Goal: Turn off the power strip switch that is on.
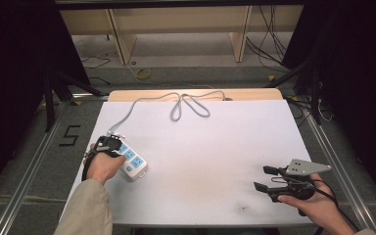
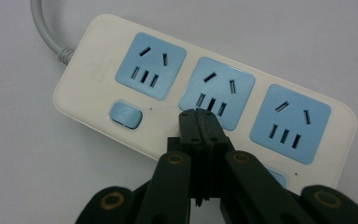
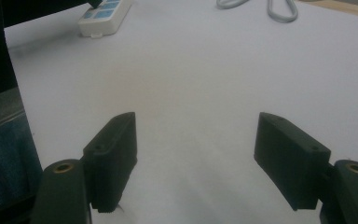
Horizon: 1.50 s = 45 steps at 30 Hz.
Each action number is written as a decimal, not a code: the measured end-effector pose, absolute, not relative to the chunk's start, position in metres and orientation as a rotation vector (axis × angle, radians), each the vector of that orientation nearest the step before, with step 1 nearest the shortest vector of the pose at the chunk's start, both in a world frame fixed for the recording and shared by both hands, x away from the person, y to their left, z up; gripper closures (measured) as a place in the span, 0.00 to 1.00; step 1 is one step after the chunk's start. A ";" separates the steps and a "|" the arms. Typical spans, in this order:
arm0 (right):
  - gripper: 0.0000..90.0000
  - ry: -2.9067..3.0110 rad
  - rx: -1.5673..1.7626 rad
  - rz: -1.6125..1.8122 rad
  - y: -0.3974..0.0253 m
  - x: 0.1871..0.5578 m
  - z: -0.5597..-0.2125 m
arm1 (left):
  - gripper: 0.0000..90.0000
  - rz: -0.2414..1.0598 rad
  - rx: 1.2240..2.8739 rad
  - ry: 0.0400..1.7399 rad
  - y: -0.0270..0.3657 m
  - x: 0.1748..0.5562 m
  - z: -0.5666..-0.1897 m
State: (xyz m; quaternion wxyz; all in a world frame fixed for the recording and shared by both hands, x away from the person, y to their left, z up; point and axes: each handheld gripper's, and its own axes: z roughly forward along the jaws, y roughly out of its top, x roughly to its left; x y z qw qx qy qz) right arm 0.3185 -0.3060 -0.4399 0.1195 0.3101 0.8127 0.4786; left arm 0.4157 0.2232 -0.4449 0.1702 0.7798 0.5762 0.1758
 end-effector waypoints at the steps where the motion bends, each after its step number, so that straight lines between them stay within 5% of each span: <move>1: 0.34 2.376 0.907 1.398 -0.306 0.319 -0.440 | 1.00 0.499 2.217 1.636 0.223 0.416 -0.445; 45: 0.34 2.371 0.909 1.404 -0.307 0.319 -0.439 | 1.00 0.528 2.182 1.626 0.226 0.414 -0.443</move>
